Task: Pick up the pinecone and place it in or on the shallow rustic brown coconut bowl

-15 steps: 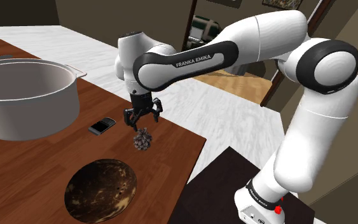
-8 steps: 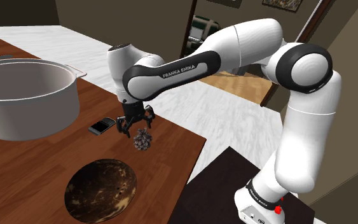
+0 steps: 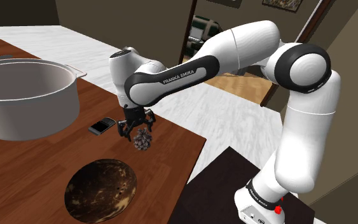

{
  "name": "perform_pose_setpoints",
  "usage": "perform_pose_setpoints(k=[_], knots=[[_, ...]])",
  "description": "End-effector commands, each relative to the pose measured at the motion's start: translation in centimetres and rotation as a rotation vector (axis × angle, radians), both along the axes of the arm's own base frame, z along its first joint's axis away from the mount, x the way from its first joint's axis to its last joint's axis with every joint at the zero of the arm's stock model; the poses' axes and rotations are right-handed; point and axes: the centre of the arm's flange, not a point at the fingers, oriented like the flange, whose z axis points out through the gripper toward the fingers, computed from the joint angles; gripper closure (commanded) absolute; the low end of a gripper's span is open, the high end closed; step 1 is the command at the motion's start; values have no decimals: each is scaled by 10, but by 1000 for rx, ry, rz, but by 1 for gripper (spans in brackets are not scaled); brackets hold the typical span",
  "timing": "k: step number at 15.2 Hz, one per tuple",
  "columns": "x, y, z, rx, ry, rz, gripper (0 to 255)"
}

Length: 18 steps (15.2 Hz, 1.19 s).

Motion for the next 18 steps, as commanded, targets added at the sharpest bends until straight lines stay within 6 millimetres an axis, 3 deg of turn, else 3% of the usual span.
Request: perform_pose_setpoints(k=[1, 2, 3, 12, 18], knots=[[0, 0, 0, 0, 0, 0, 0], [0, 0, 0, 0, 0, 0, 0], [0, 0, 0, 0, 0, 0, 255], [0, 0, 0, 0, 0, 0, 255], [0, 0, 32, 0, 0, 0, 255]])
